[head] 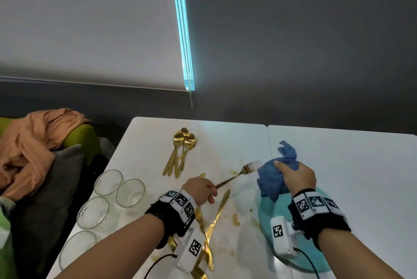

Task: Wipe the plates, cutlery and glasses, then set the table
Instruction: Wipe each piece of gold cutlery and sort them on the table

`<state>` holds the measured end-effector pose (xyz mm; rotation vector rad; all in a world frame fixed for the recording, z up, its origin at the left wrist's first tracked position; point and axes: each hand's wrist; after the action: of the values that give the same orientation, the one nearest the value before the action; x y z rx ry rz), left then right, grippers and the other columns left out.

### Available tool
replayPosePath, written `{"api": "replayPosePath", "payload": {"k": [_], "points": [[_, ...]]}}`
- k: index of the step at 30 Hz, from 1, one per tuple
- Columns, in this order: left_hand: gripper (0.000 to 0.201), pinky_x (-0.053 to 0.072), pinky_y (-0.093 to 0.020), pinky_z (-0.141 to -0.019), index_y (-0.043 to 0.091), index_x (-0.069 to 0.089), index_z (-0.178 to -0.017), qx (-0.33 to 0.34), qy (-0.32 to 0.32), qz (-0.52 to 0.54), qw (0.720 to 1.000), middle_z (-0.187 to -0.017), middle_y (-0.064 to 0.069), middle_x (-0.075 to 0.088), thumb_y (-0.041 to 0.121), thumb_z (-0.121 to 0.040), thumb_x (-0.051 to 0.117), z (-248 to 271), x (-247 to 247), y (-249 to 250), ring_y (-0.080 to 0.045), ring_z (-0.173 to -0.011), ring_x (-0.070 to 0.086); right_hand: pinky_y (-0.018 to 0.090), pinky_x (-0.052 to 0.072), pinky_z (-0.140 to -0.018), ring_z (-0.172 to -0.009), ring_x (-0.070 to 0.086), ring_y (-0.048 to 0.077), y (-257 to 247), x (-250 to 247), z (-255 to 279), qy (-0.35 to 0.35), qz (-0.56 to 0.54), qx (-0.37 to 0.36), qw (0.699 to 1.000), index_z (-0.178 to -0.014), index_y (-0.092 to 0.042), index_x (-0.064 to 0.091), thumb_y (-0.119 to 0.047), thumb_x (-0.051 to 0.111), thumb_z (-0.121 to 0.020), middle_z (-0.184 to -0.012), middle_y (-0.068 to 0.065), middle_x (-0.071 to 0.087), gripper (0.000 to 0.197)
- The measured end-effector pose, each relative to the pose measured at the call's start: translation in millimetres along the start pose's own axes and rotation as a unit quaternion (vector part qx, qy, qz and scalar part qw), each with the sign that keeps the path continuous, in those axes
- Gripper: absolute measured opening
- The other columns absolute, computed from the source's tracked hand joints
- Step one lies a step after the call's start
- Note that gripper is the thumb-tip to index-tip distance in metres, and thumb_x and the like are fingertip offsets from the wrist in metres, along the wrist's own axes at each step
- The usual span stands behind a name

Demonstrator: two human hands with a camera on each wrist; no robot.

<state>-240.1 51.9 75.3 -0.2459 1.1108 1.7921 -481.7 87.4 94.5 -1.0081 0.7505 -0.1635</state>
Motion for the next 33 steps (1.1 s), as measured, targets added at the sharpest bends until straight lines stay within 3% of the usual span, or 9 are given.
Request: {"api": "replayPosePath", "payload": {"k": [4,6,8,13,17,24,27,30,33], "points": [[0.026,0.040,-0.011,-0.069,0.009,0.066,-0.108,-0.032,-0.007,0.093,0.995,-0.043,0.018,0.060,0.019,-0.098,0.045,3,3,-1,0.003,-0.068,0.055,0.041,0.049,-0.092,-0.093,0.060,0.029,15,14,-1,-0.077,-0.212,0.138,0.964,-0.082,-0.010,0.065,-0.024,0.073,-0.078,-0.107,0.018,0.066,0.016],[0.024,0.045,-0.020,-0.081,0.008,0.067,-0.106,-0.019,-0.023,0.108,0.994,-0.069,0.006,0.073,0.019,-0.097,0.048,7,15,9,-0.007,-0.075,0.058,0.041,0.049,-0.089,-0.093,0.061,0.028,21,33,9,-0.162,-0.233,0.150,0.947,-0.083,-0.012,0.065,-0.025,0.069,-0.082,-0.103,0.017,0.066,0.013],[0.020,0.045,-0.011,-0.069,0.001,0.067,-0.101,0.003,-0.042,0.097,0.994,-0.089,-0.006,0.075,0.011,-0.093,0.051,11,30,20,-0.008,-0.072,0.062,0.040,0.049,-0.085,-0.090,0.061,0.027,17,47,18,-0.188,-0.231,0.151,0.943,-0.084,-0.008,0.064,-0.027,0.065,-0.085,-0.096,0.015,0.065,0.019],[0.033,0.035,-0.002,-0.047,0.020,0.055,-0.063,0.025,-0.030,0.159,0.986,-0.037,0.019,0.055,0.009,-0.093,0.048,15,51,30,0.011,-0.040,0.048,0.038,0.050,-0.082,-0.088,0.060,0.028,6,48,7,-0.135,-0.220,0.137,0.956,-0.077,-0.009,0.062,-0.025,0.070,-0.081,-0.094,0.014,0.064,0.018],[0.025,0.051,-0.026,-0.084,0.019,0.063,-0.078,0.008,-0.001,0.204,0.979,-0.066,0.006,0.062,0.003,-0.090,0.047,11,52,36,-0.010,-0.072,0.057,0.042,0.051,-0.091,-0.091,0.063,0.032,3,58,21,-0.174,-0.124,0.077,0.974,-0.071,-0.016,0.062,-0.025,0.067,-0.083,-0.089,0.018,0.067,0.016],[0.025,0.041,-0.007,-0.064,-0.003,0.069,-0.100,0.080,-0.019,0.178,0.981,-0.080,-0.003,0.074,0.010,-0.093,0.050,17,48,29,0.010,-0.058,0.057,0.043,0.050,-0.092,-0.089,0.061,0.031,-10,51,19,-0.147,-0.124,0.066,0.979,-0.068,-0.017,0.059,-0.022,0.067,-0.084,-0.089,0.017,0.063,0.018],[0.024,0.047,-0.020,-0.077,0.000,0.073,-0.094,0.102,0.025,0.096,0.990,-0.072,0.005,0.073,0.012,-0.088,0.052,12,44,30,-0.004,-0.074,0.063,0.045,0.050,-0.092,-0.091,0.062,0.033,-9,56,24,-0.173,-0.094,0.057,0.979,-0.069,-0.017,0.061,-0.022,0.068,-0.083,-0.089,0.018,0.064,0.017],[0.034,0.048,-0.032,-0.082,0.006,0.072,-0.088,0.091,0.031,-0.015,0.995,-0.093,-0.013,0.072,0.029,-0.074,0.052,8,44,29,-0.031,-0.093,0.064,0.042,0.052,-0.090,-0.090,0.064,0.033,-5,59,30,-0.228,-0.039,0.042,0.972,-0.072,-0.013,0.064,-0.020,0.069,-0.082,-0.089,0.019,0.067,0.013],[0.006,0.043,-0.027,-0.077,0.025,0.066,-0.074,0.046,0.023,-0.017,0.999,-0.078,0.002,0.064,0.030,-0.076,0.066,1,34,19,-0.019,-0.085,0.060,0.029,0.052,-0.072,-0.079,0.063,0.023,-2,57,27,-0.251,0.022,0.026,0.967,-0.073,-0.012,0.064,-0.019,0.070,-0.081,-0.077,0.008,0.066,0.012]]}}
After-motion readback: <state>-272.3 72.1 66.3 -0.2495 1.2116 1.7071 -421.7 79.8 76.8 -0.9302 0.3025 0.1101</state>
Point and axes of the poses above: each hand's wrist, its own z-axis away from the middle knuckle, its own x-axis out of the palm, y = z × x
